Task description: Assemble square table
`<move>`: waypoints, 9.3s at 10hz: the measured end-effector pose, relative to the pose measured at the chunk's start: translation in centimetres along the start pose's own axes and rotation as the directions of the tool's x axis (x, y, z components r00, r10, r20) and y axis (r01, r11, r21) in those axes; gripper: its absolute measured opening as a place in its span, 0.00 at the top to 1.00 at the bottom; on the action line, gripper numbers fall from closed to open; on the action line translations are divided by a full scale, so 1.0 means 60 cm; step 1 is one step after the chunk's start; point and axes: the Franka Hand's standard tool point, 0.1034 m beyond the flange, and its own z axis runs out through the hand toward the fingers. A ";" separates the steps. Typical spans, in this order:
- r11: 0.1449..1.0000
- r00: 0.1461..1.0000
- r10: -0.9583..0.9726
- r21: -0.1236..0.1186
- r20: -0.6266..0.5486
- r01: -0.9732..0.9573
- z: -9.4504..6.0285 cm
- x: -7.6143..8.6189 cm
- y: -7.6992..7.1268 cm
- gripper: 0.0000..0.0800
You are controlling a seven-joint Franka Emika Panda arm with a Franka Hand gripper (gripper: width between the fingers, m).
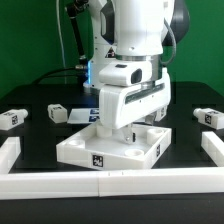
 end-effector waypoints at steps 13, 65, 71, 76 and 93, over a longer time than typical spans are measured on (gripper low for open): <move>0.996 0.996 -0.093 0.010 0.010 0.092 0.001 -0.001 0.002 0.93; 0.876 0.876 0.481 0.034 -0.026 -0.480 -0.083 0.237 -0.269 0.19; 0.880 0.844 0.454 0.007 0.286 -0.475 -0.073 0.175 -0.241 0.19; 0.857 0.657 0.409 -0.021 0.633 -0.514 -0.072 0.179 -0.254 0.19; 0.853 0.562 0.369 -0.030 0.740 -0.521 -0.010 0.160 -0.292 0.64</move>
Offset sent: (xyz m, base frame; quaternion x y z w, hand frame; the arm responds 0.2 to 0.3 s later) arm 0.0000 0.0000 0.0000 0.0000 0.0000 0.0000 1.0000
